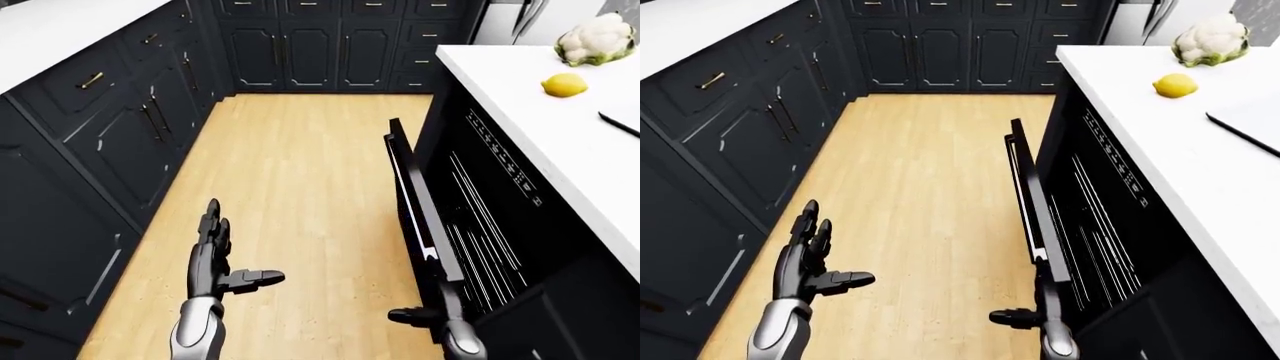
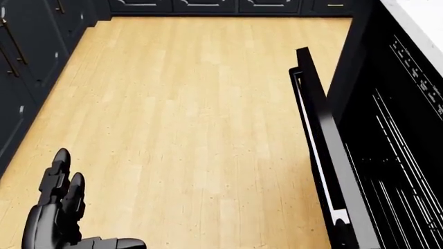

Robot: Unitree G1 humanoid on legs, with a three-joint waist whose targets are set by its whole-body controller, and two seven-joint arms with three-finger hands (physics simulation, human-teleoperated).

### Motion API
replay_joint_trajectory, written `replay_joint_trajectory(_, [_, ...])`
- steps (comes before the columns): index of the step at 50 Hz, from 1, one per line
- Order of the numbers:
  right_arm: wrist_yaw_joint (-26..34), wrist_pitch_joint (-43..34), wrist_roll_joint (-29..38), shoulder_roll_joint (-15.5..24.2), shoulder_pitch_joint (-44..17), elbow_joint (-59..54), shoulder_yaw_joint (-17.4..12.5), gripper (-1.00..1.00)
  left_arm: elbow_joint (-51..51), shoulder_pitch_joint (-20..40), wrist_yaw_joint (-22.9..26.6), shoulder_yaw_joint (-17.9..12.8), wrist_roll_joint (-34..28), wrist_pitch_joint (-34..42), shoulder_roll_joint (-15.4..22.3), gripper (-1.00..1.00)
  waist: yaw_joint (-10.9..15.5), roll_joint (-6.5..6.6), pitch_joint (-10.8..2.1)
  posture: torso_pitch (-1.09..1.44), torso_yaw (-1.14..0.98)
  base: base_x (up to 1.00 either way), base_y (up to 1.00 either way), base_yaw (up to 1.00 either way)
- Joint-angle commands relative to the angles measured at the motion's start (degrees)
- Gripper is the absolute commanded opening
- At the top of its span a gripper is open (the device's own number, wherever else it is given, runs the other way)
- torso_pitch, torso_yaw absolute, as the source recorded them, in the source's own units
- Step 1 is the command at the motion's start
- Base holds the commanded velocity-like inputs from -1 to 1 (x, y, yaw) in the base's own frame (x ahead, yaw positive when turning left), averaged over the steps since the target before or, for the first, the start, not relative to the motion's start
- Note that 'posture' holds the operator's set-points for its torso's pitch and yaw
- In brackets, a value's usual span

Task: Close the dishwasher door

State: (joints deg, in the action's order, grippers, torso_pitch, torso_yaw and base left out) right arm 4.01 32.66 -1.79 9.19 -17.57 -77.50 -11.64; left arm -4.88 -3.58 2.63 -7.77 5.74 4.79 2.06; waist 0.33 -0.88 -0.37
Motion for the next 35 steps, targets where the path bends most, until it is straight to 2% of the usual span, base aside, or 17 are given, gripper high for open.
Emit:
replay_joint_trajectory(1, [-0.87,-1.22,-1.37,1.06,-0.03,-0.25,-0.64,1.00,-2.30,0.90,0.05,-0.11,0.10,-1.80,0.23,1.00,-0.08,0.15,-0.54,0.00,0.00,0.00,0.00,0.00])
replay_joint_trajectory(23, [-0.06,1.05,-6.38,4.68,2.31,0.58,-1.31,1.00,-1.70,0.82,-0.18,0.39,-0.40,-2.52,0.08,1.00,0.03,-0.36,-0.61,0.00,0.00,0.00,0.00,0.00])
replay_joint_trajectory(25, [0.55,2.10,-8.21,6.18,3.71,1.15,-2.22,1.00,-1.92,0.46,-0.27,0.73,-0.74,-2.72,-0.10,1.00,0.01,-0.39,-0.64,0.00,0.00,0.00,0.00,0.00])
replay_joint_trajectory(35, [0.21,3.04,-11.06,8.13,5.56,2.35,-2.03,1.00,-2.16,0.24,-0.27,0.82,-0.82,-2.75,-0.17,1.00,0.15,-0.43,-0.15,0.00,0.00,0.00,0.00,0.00])
